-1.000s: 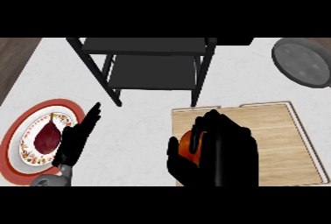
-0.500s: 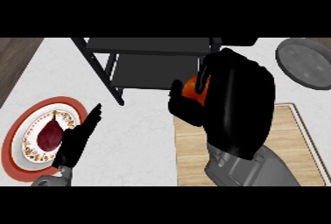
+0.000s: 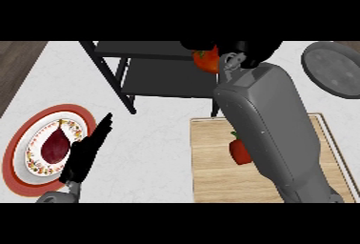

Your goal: Pick the tomato from the tray and place it in the tiered shelf

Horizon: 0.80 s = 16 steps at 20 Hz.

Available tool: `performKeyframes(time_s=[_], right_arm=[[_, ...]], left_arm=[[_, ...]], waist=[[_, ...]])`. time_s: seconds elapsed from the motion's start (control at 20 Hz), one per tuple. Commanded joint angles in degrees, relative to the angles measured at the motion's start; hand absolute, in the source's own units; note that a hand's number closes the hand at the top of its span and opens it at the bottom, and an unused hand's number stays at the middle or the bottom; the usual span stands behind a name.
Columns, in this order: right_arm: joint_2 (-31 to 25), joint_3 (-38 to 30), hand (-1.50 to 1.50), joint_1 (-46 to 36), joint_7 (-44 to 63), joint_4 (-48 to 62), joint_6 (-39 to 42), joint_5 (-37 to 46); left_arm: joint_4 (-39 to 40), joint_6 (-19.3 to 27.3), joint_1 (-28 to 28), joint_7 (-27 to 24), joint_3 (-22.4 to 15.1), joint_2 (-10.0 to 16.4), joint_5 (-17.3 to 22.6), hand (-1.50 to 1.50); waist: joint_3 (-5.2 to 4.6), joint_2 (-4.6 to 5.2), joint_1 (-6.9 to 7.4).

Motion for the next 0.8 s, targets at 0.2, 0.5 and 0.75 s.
performKeyframes(time_s=[0.2, 0.5, 0.75], right_arm=[[0.12, -7.49, 1.50, -10.30, -6.17, 25.27, -9.04, -1.73], [-0.03, -11.15, 1.50, -13.30, -10.44, 39.43, -13.55, -3.48], [0.02, -17.22, 1.50, -13.40, -15.55, 40.66, -20.10, -13.06]], left_arm=[[1.33, -2.60, -0.39, -0.79, 1.90, 1.29, 1.00, 0.00], [-2.53, -1.44, 1.04, 0.28, 0.24, 0.05, -0.31, 0.00], [-2.31, -1.55, -1.53, 2.22, -0.16, -1.21, 0.02, 0.00]], waist=[[0.11, 0.32, 0.20], [0.12, 0.58, 1.20], [0.21, 1.26, 2.51]])
